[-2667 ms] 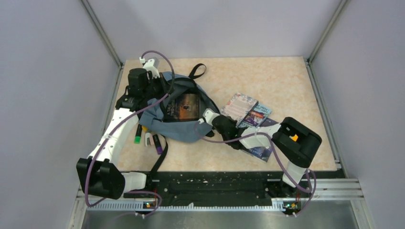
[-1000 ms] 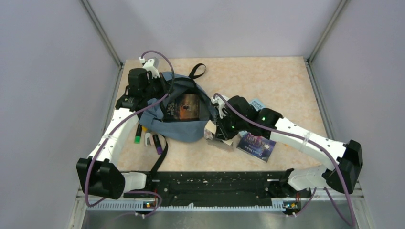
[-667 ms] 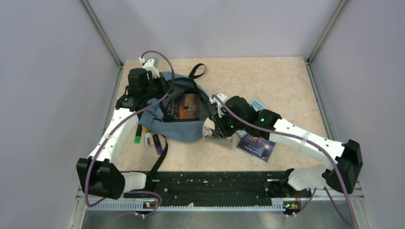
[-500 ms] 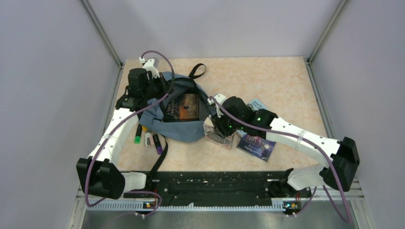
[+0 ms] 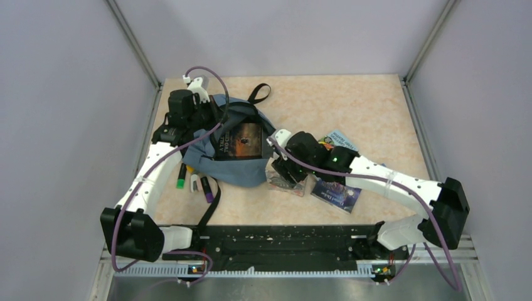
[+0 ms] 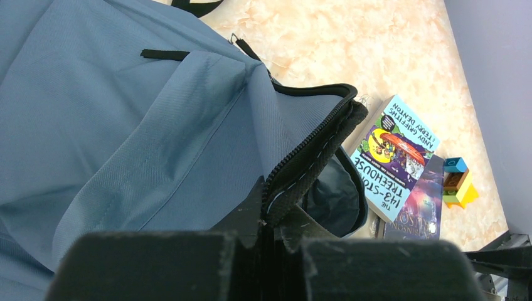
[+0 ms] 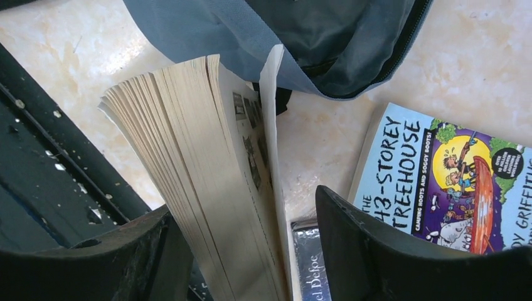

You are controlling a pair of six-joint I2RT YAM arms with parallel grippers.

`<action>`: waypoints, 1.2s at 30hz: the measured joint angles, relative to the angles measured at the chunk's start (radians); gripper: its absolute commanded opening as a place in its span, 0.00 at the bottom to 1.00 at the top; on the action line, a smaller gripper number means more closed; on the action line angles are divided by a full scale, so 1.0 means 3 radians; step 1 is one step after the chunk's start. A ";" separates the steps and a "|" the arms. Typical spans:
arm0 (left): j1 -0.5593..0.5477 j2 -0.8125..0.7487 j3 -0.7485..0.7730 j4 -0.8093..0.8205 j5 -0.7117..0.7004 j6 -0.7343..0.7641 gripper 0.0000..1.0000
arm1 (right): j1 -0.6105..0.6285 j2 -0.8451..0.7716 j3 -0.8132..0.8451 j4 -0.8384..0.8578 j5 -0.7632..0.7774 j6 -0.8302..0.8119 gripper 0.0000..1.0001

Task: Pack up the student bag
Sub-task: Pick up the book from the center of the board, then place the book in the student bag.

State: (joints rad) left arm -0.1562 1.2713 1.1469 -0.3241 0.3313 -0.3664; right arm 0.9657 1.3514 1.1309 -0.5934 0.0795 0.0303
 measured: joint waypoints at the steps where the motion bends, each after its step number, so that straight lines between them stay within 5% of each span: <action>1: 0.0000 0.0000 0.0000 0.0000 0.0000 0.0000 0.00 | 0.0027 0.0000 -0.0014 0.0017 0.0036 -0.0023 0.55; 7: 0.0000 0.0001 0.0000 0.0000 -0.0001 0.0000 0.00 | 0.0277 0.0006 -0.0018 0.0034 0.0306 -0.0181 0.00; 18: 0.0000 0.0001 0.0000 0.0001 0.0064 0.0034 0.00 | 0.0252 -0.0075 0.0310 -0.0543 0.0530 0.0042 0.00; 23: -0.0013 0.0001 0.0000 0.0005 0.0134 0.0036 0.00 | -0.0314 -0.0455 0.0417 -0.0440 0.0338 0.0458 0.00; 27: -0.0038 0.0001 0.0000 0.0005 0.0151 0.0053 0.00 | -0.0703 -0.0863 0.0261 0.0122 0.0276 0.0849 0.00; 36: -0.0043 0.0001 0.0000 0.0005 0.0153 0.0070 0.00 | -0.0711 -0.0832 -0.0383 0.1818 -0.0011 0.1541 0.00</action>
State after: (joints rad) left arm -0.1692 1.2716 1.1469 -0.3225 0.3771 -0.3454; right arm 0.7525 1.1019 1.0161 -0.0479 0.0761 0.4927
